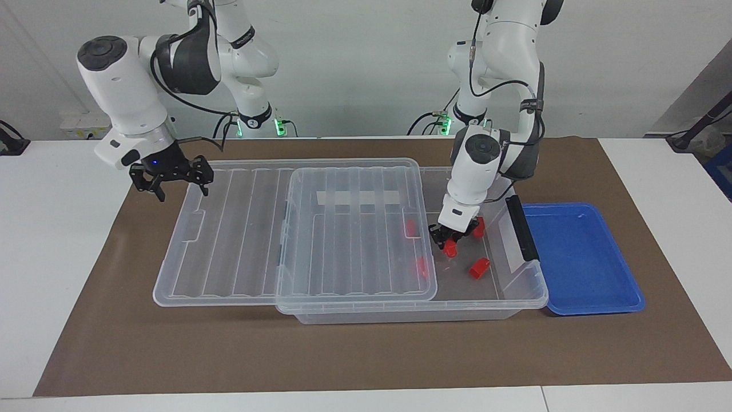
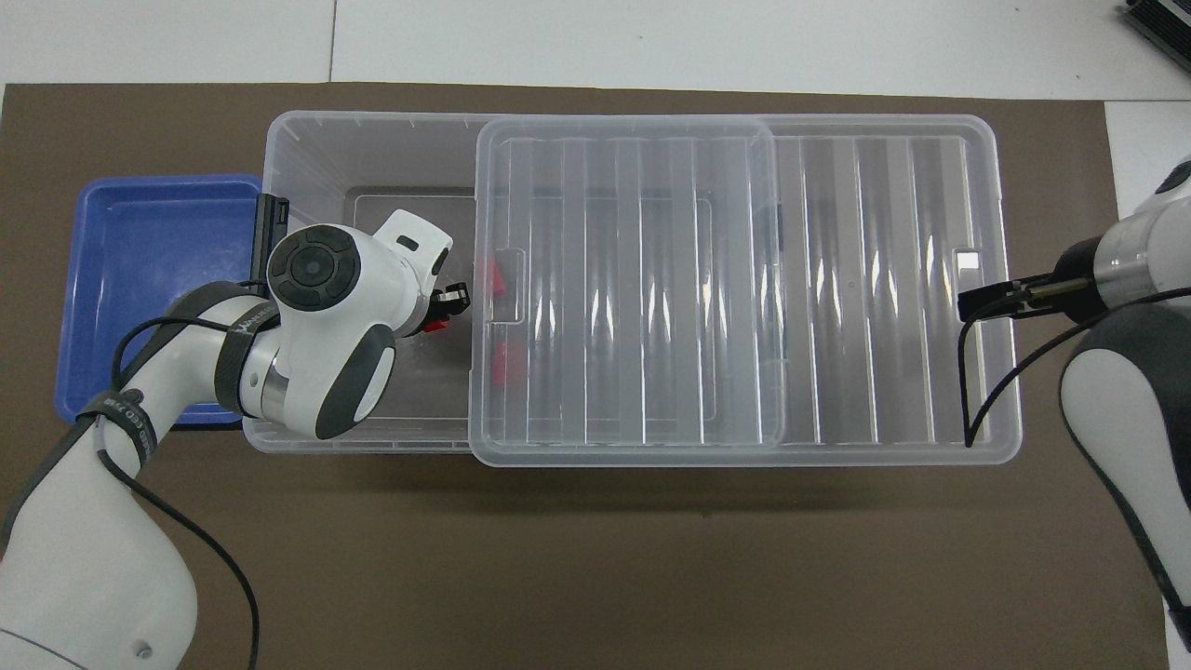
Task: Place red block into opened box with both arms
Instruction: 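Carry the red block with the left gripper into the open box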
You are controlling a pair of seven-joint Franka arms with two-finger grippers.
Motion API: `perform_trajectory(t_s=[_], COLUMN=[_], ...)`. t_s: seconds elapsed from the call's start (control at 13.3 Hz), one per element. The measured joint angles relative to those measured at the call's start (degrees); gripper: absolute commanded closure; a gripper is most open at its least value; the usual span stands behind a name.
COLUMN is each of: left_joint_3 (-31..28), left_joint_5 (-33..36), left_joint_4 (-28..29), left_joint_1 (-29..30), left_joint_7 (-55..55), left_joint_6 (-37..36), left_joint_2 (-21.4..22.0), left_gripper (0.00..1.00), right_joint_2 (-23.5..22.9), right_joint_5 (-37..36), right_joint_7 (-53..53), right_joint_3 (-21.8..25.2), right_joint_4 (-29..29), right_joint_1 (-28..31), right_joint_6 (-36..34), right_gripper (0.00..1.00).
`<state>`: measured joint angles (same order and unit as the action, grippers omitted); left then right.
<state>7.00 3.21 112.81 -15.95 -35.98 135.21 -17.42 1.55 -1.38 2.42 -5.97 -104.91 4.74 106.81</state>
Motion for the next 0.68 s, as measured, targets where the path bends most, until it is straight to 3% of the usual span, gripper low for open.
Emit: perform_trajectory(t_s=[0.23, 0.68], left_joint_3=[-0.22, -0.28], left_joint_5=[1.72, 3.74], left_joint_4=[0.02, 0.32], left_joint_1=[0.07, 0.20], left_joint_7=[0.13, 0.55], left_joint_6=[0.28, 0.71], left_joint_2=[-0.53, -1.34], left_gripper=[1.00, 1.00], right_joint_2=[-0.01, -1.09], right_joint_5=[-0.03, -0.03], right_joint_7=[-9.59, -11.06], right_joint_3=[-0.17, 0.03], right_joint_4=[5.59, 12.71], right_joint_1=[-4.48, -4.83], right_joint_6=[-4.95, -11.25], right_gripper=[0.00, 0.00])
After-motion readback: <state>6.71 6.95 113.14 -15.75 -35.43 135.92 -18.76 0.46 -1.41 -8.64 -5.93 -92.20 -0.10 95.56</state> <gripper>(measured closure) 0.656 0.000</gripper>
